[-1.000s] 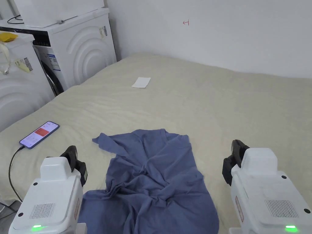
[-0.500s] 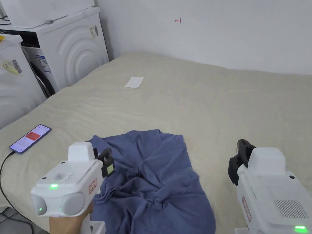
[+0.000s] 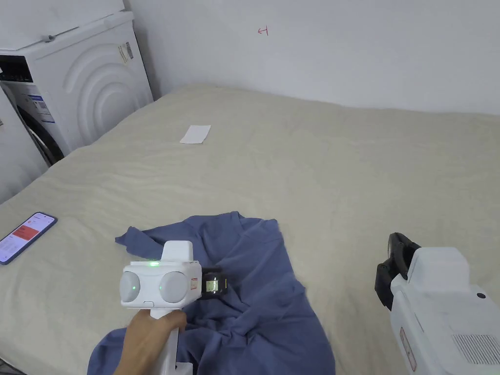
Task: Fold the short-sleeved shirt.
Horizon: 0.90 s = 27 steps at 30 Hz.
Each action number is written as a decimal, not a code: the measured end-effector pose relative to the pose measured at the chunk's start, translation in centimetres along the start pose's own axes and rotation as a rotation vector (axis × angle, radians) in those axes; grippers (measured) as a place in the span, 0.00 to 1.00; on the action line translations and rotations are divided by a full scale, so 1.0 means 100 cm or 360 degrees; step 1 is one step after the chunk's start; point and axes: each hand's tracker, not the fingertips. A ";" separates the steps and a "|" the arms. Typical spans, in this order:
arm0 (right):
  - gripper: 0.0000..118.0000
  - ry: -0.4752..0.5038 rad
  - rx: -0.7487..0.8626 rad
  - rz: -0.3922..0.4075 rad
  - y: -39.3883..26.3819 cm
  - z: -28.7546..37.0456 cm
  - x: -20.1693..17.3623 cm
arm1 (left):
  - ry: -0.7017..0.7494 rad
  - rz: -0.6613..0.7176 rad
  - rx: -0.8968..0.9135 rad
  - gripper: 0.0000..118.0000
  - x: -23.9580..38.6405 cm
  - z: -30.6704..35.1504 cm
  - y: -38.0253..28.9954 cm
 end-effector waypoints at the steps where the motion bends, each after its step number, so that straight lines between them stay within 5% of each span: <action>1: 0.00 -0.0008 -0.0005 -0.0001 -0.002 -0.001 0.003 | -0.0005 0.0009 -0.0010 0.95 0.002 -0.006 0.000; 9: 0.00 -0.0063 -0.0047 -0.0015 -0.011 -0.004 0.018 | -0.0006 -0.0025 -0.0341 0.79 0.020 -0.039 -0.008; 15: 0.00 -0.0078 -0.0067 -0.0016 -0.014 -0.003 0.024 | -0.0088 0.0133 -0.0435 0.50 0.014 -0.047 -0.003; 19: 0.00 -0.0086 -0.0065 -0.0022 -0.012 0.000 0.026 | -0.0170 0.0106 -0.0429 0.12 0.016 -0.044 -0.001; 27: 0.00 -0.0105 -0.0043 -0.0035 -0.004 0.012 0.034 | -0.0297 0.0135 -0.0204 0.06 0.002 -0.018 0.011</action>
